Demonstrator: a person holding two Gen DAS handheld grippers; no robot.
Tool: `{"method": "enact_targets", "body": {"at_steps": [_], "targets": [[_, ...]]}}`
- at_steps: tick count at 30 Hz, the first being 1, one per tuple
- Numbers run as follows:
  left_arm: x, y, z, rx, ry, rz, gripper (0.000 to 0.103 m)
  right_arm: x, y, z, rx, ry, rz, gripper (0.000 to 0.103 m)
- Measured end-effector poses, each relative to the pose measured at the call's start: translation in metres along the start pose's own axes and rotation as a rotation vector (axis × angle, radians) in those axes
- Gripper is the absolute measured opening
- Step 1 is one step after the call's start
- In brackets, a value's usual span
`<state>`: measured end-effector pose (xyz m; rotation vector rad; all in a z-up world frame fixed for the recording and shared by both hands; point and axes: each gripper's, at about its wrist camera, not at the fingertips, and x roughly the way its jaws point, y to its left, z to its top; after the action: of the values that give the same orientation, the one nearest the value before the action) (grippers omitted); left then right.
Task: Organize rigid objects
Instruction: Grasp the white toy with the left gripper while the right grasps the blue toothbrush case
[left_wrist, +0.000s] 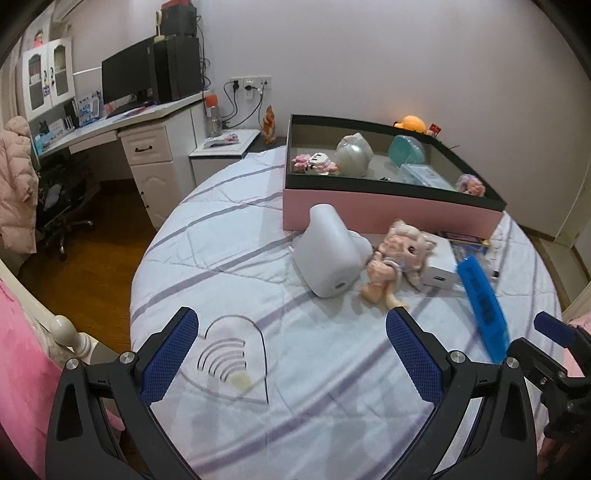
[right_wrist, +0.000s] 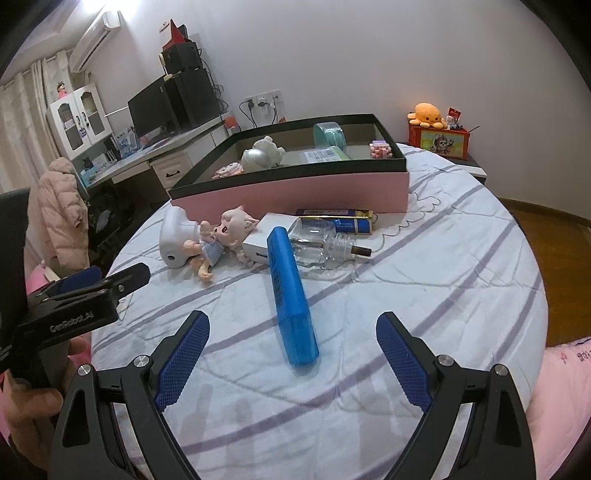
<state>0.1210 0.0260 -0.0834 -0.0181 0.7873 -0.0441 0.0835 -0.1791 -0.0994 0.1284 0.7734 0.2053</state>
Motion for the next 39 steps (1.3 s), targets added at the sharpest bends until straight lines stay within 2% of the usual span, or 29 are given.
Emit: {"method": "enact_targets", "body": {"at_steps": [3, 7, 14, 17, 19, 21, 22, 23, 24, 26, 28, 32, 39], "targets": [[0.013, 0.0, 0.004, 0.016, 0.016, 0.009, 0.103, 0.012, 0.002, 0.006, -0.013, 0.013, 0.003, 0.09], [0.029, -0.002, 0.01, 0.037, 0.038, 0.024, 0.103, 0.025, 0.004, 0.01, -0.022, 0.031, 0.004, 0.078], [0.052, -0.01, 0.026, 0.081, 0.06, 0.041, 0.103, 0.045, 0.005, 0.013, -0.021, 0.073, 0.018, 0.065], [0.061, -0.009, 0.035, 0.067, 0.063, 0.025, 0.103, 0.049, 0.005, 0.017, -0.021, 0.075, 0.023, 0.056], [0.064, -0.006, 0.037, 0.053, 0.053, 0.009, 0.103, 0.057, 0.004, 0.018, -0.027, 0.093, 0.021, 0.044], [0.069, -0.002, 0.037, 0.035, 0.053, -0.012, 0.102, 0.061, 0.004, 0.019, -0.025, 0.1, 0.021, 0.039], [0.07, 0.0, 0.038, 0.023, 0.058, -0.027, 0.101, 0.06, 0.006, 0.02, -0.029, 0.097, 0.027, 0.031], [0.071, 0.002, 0.038, 0.011, 0.06, -0.057, 0.093, 0.061, 0.006, 0.02, -0.031, 0.099, 0.032, 0.025], [0.071, 0.002, 0.038, 0.005, 0.061, -0.081, 0.08, 0.062, 0.007, 0.02, -0.032, 0.104, 0.038, 0.017], [0.07, -0.002, 0.039, 0.013, 0.061, -0.128, 0.063, 0.062, 0.009, 0.02, -0.038, 0.106, 0.041, 0.016], [0.066, -0.009, 0.037, 0.041, 0.045, -0.107, 0.06, 0.059, 0.009, 0.019, -0.04, 0.101, 0.053, 0.014], [0.061, -0.002, 0.033, 0.006, 0.038, -0.143, 0.053, 0.053, 0.008, 0.014, -0.022, 0.095, 0.072, 0.014], [0.05, 0.007, 0.027, -0.019, 0.022, -0.151, 0.053, 0.038, 0.008, 0.012, -0.014, 0.072, 0.094, 0.014]]}}
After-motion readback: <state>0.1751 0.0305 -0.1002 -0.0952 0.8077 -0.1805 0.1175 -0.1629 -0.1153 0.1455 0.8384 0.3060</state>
